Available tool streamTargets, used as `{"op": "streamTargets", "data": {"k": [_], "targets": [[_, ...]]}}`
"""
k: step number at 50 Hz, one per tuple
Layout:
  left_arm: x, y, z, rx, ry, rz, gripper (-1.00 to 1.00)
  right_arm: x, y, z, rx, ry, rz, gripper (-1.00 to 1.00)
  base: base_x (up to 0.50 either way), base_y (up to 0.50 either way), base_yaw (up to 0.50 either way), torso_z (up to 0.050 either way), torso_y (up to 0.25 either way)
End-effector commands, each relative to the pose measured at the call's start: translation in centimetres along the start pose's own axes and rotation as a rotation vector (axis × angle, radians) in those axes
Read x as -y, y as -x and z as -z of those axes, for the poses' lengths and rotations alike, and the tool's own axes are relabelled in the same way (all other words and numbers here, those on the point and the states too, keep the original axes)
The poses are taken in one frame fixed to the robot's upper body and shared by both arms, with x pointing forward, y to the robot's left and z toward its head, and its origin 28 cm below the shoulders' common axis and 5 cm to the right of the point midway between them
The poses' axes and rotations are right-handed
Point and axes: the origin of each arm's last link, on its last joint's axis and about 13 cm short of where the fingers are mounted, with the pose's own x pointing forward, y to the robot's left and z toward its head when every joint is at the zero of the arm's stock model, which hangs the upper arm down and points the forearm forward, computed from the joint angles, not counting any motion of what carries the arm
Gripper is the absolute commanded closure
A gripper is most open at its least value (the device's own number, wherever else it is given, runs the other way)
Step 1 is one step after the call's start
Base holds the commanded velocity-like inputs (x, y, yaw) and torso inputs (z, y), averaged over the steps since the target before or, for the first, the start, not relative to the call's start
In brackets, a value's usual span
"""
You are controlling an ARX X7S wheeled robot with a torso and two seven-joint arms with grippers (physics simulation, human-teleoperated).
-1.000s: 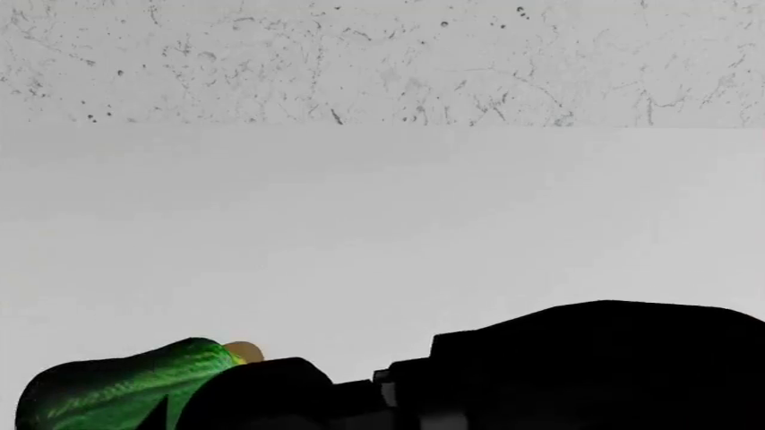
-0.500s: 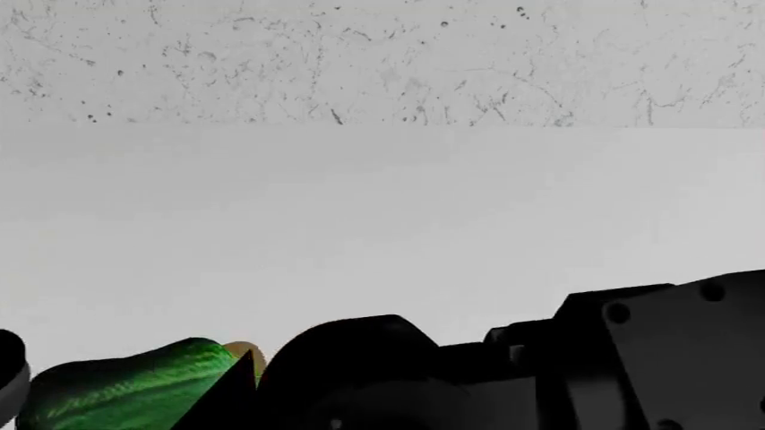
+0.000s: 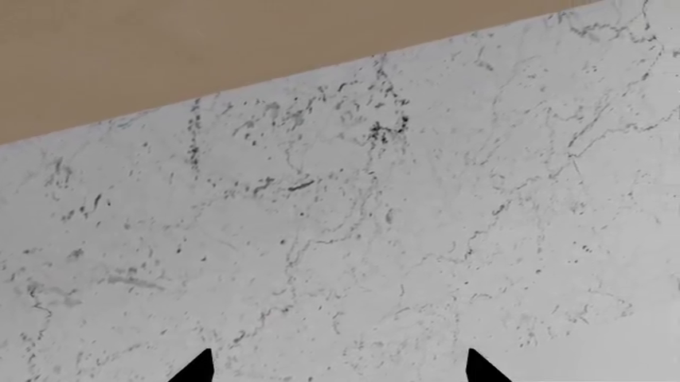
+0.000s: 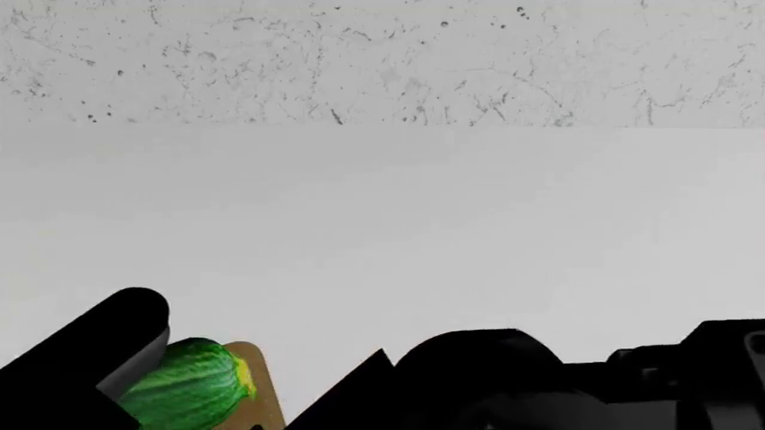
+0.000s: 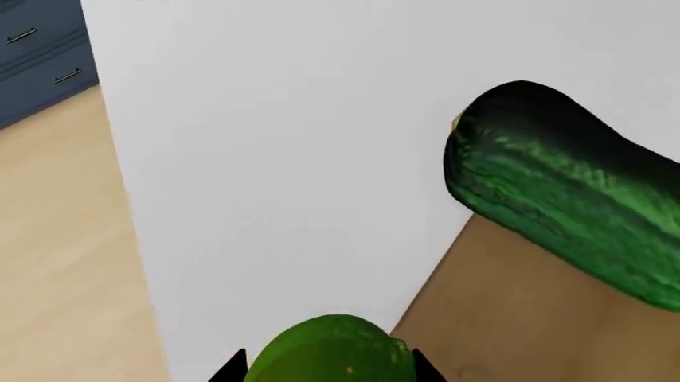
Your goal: Clear the non-vegetable object off the cutting board and place the vegetables onto it.
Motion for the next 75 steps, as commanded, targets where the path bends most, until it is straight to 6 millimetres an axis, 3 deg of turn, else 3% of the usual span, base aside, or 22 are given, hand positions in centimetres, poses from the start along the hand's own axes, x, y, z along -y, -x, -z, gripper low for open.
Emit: {"op": "streamTargets", "data": {"k": [1,13,33,59,75], "targets": [[0.4,-0.3,-0.8,0.043,0.001,0.046,-1.00,0.6,0.3,0.8,0.055,-0.016,0.019,1.00,0.00,0.00,0.00,0.000,0.000],[0.6,-0.4,-0.7,0.043,-0.002,0.047,-1.00,2.5,1.0,1.5,0.084,-0.067,0.102,1.00,0.00,0.00,0.00,0.000,0.000],[0.8,-0.7,-0.7,0.045,-0.001,0.051,-1.00,5.5,0.4,1.8,0.100,-0.095,0.168,1.00,0.00,0.00,0.00,0.000,0.000],[0.6,-0.7,-0.3,0.035,-0.001,0.042,-1.00,7.4,-2.6,1.4,0.108,-0.095,0.088,1.00,0.00,0.00,0.00,0.000,0.000],[0.3,-0.6,-0.6,0.045,-0.001,0.037,-1.00,7.5,-3.6,1.6,0.089,-0.115,0.054,1.00,0.00,0.00,0.00,0.000,0.000]]}}
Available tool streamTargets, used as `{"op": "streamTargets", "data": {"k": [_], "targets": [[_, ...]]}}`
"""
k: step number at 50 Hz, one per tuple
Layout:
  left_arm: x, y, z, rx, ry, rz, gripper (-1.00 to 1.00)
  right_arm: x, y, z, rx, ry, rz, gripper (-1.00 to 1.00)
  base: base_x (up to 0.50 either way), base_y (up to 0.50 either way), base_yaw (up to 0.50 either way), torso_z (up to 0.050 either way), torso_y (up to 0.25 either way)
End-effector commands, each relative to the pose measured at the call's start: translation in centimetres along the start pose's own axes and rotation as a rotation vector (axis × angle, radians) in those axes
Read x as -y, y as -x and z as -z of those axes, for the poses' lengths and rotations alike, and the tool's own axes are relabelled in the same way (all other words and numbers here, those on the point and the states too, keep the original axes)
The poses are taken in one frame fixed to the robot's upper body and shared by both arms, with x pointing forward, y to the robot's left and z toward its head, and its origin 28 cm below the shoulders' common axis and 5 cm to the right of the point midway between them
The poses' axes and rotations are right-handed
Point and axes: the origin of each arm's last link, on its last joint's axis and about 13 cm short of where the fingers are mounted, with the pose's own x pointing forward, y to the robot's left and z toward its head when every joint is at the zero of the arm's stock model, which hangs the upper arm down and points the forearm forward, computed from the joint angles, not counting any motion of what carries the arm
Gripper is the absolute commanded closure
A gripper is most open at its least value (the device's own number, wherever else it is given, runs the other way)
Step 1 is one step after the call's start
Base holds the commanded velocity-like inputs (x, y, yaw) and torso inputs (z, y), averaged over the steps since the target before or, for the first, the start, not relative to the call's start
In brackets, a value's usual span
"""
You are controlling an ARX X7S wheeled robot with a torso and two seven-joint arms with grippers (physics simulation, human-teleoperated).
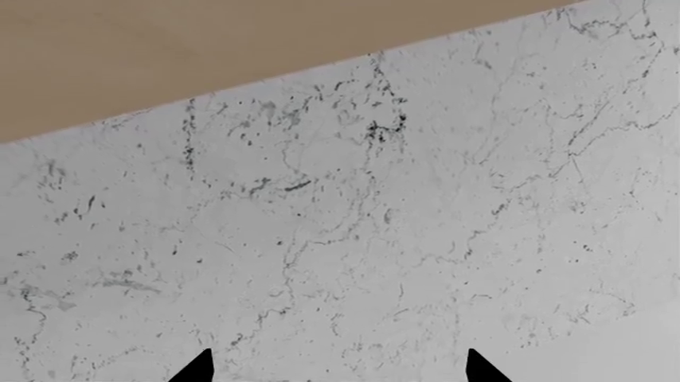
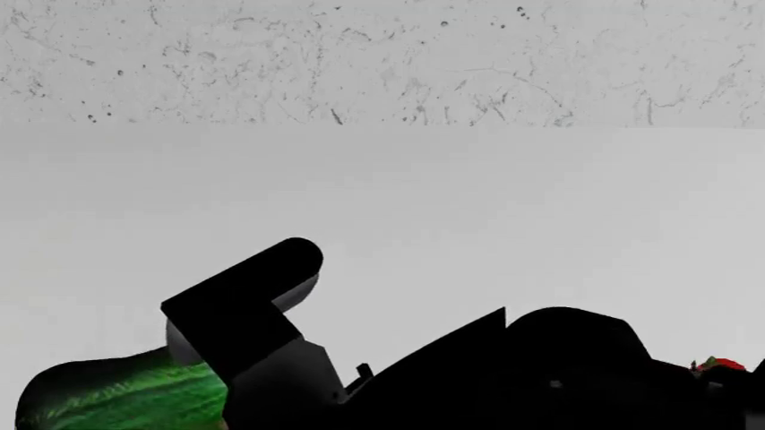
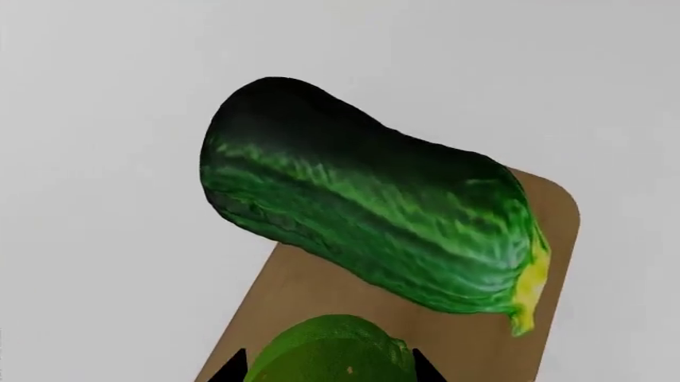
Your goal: Clear the non-vegetable object off the cutting board and place the vegetables onto it.
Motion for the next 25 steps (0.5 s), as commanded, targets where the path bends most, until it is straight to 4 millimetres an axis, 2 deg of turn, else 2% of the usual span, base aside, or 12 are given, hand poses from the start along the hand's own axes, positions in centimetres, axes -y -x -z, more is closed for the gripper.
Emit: {"op": "streamTargets", "data": {"k": [1,23,24,25], "targets": [[0.07,-0.01,-0.93,0.044,0.005,0.035,-1.00,-0.10,-0.73,-0.37,0.023,0.028,-0.055,1.00,0.00,0.00,0.00,0.000,0.000],[0.04,0.04,-0.79,0.044,0.006,0.030,-1.00,0.36,-1.38,0.22,0.010,0.000,-0.067,1.00,0.00,0.00,0.00,0.000,0.000],[0.03,0.04,-0.82,0.044,0.007,0.030,-1.00,0.37,-1.33,0.16,0.011,0.003,-0.062,-1.00,0.00,0.00,0.00,0.000,0.000],[0.03,0.05,-0.82,0.044,0.007,0.030,-1.00,0.36,-1.33,0.17,0.010,0.004,-0.062,-1.00,0.00,0.00,0.00,0.000,0.000]]}}
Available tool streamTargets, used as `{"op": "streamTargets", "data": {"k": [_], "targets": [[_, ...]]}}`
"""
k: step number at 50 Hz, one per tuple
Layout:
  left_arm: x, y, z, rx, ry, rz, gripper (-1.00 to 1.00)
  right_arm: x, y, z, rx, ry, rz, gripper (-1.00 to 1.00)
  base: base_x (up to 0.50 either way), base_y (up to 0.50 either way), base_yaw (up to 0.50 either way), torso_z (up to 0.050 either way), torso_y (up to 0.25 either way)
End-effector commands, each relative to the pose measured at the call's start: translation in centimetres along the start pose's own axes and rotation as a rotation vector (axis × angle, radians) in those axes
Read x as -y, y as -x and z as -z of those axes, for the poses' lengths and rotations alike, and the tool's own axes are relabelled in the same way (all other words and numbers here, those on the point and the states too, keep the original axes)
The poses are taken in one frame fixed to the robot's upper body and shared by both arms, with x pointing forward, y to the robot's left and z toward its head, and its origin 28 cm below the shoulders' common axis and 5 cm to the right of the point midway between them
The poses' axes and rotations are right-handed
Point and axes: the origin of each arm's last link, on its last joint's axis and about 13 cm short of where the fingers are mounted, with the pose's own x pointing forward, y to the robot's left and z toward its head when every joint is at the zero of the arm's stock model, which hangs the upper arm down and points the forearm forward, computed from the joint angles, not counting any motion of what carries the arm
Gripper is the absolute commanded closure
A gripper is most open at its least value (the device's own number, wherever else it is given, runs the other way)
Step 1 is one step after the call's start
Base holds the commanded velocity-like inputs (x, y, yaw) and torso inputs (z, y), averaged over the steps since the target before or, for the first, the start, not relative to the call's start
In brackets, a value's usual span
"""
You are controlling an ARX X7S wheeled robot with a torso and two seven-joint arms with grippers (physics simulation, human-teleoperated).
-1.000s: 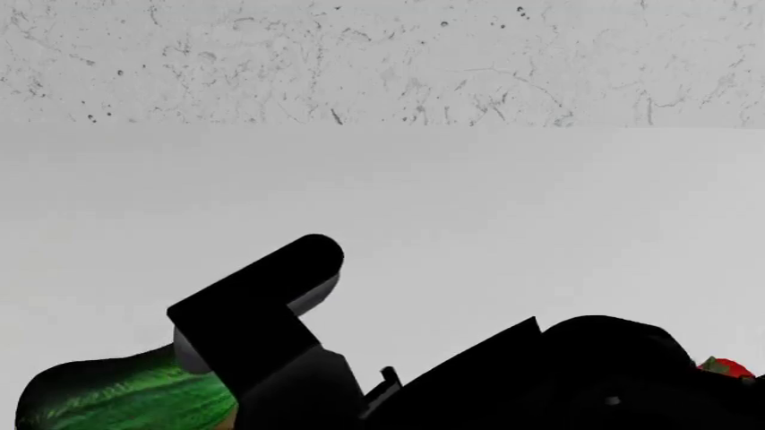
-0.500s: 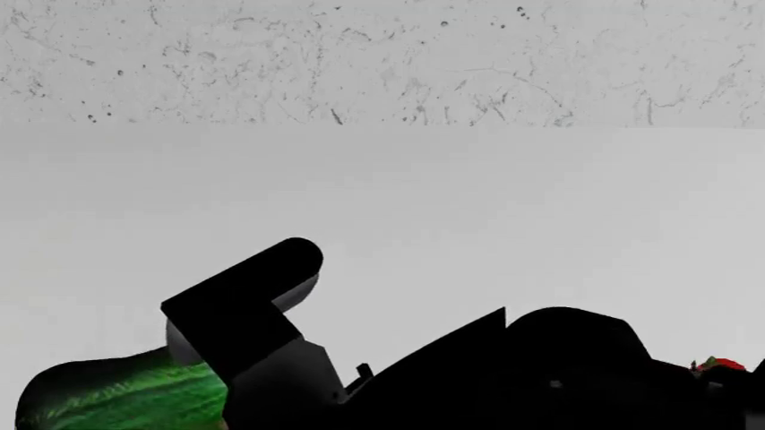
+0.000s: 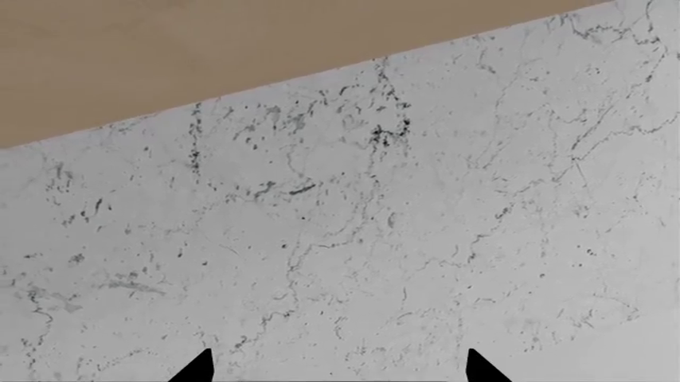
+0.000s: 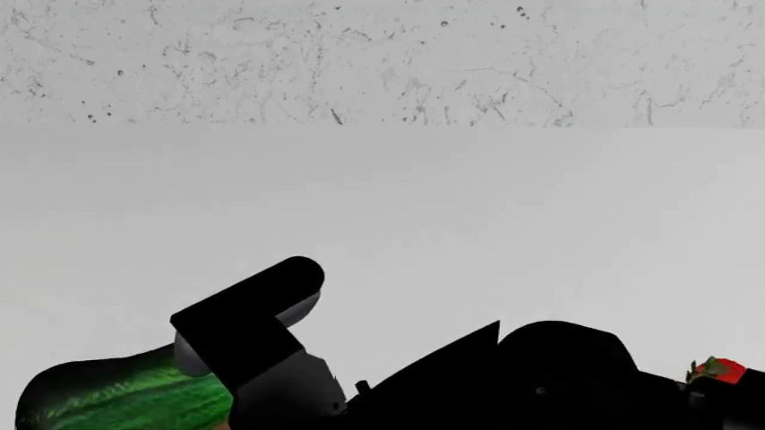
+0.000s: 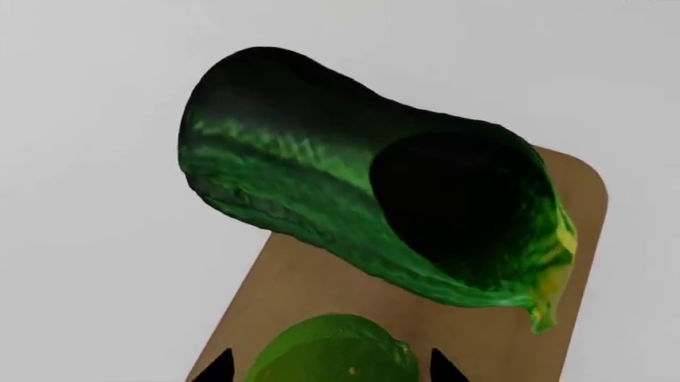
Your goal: Clear the non-vegetable object off the cutting board and place the vegetables onto it.
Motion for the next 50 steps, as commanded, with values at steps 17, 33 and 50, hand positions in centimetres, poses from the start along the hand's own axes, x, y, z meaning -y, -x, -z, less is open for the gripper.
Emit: {"op": "streamTargets", "data": {"k": [17,33,50], "targets": [[0.0,0.3,-0.9,0.048,0.012,0.034,-1.00,-1.3,1.2,-0.7,0.034,0.069,0.005,-1.00,0.00,0.00,0.00,0.000,0.000],[0.1,0.5,-1.5,0.063,0.016,0.041,-1.00,-3.4,4.6,-0.7,0.065,0.109,0.076,-1.00,0.00,0.00,0.00,0.000,0.000],[0.6,0.2,-0.4,0.042,0.005,0.057,-1.00,-5.5,9.5,-1.2,0.190,0.207,0.239,-1.00,0.00,0.00,0.00,0.000,0.000]]}}
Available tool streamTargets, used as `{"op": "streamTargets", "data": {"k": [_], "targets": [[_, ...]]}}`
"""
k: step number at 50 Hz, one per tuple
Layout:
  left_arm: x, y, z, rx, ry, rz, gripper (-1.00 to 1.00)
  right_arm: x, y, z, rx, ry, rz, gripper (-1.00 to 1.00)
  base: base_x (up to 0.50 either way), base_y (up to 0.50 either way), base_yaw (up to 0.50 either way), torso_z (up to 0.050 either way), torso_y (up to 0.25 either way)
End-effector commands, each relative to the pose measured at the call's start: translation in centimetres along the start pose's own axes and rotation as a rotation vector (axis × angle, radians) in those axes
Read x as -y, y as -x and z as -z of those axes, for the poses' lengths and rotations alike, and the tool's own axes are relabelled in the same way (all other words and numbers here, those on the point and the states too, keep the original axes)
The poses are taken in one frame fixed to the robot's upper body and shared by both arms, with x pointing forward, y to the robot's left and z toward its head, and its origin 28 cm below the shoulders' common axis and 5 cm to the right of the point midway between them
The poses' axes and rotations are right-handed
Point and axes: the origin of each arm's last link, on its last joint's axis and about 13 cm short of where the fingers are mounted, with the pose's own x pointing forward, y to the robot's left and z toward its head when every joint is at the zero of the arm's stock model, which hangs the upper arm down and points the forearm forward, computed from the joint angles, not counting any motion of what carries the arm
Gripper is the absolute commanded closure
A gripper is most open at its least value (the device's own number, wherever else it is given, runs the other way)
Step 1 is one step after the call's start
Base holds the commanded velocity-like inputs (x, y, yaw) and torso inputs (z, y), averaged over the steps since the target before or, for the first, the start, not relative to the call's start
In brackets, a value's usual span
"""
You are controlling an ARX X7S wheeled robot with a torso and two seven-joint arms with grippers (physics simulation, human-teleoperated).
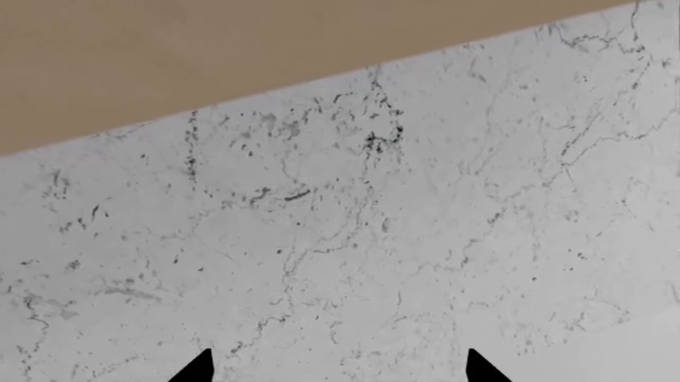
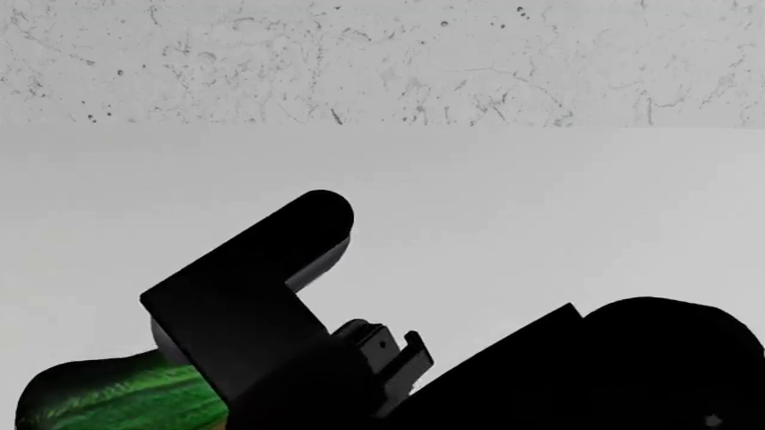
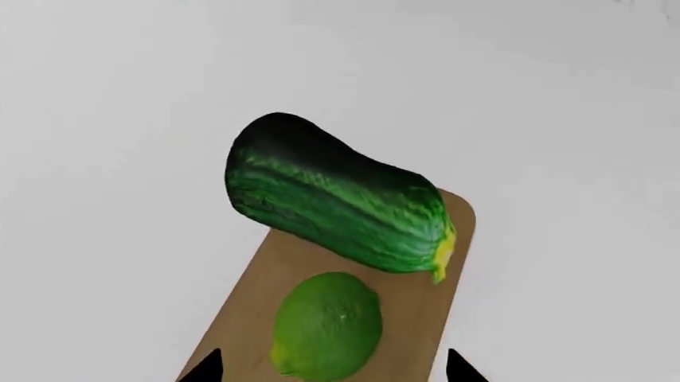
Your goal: Clear the non-vegetable object off the cutting board and place the vegetables onto it.
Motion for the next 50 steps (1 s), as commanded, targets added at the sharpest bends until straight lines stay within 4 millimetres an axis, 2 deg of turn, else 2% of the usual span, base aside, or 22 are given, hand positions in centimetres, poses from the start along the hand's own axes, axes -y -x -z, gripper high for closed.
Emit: {"op": "streamTargets", "data": {"k": [1,18,28,34,41,50], "targets": [[0.5,-0.2,-0.2,0.028,0.006,0.046,-1.00,-0.9,2.8,-0.8,0.100,0.065,0.067,-1.00,0.00,0.00,0.00,0.000,0.000],[1.0,0.2,-0.2,0.057,0.003,0.057,-1.00,-0.6,6.6,-1.5,0.166,0.137,0.251,-1.00,0.00,0.00,0.00,0.000,0.000],[1.4,1.0,0.3,0.079,-0.024,0.060,-1.00,-1.1,9.2,-1.0,0.228,0.166,0.385,-1.00,0.00,0.00,0.00,0.000,0.000],[2.2,2.5,1.0,0.091,0.003,0.098,-1.00,-1.8,10.9,-0.2,0.285,0.156,0.450,-1.00,0.00,0.00,0.00,0.000,0.000],[2.8,4.1,1.7,0.106,0.015,0.120,-1.00,-3.3,12.8,-0.3,0.373,0.175,0.512,-1.00,0.00,0.00,0.00,0.000,0.000],[4.1,7.0,3.4,0.143,-0.030,0.147,-1.00,-4.3,12.8,0.9,0.419,0.175,0.541,-1.00,0.00,0.00,0.00,0.000,0.000]]}}
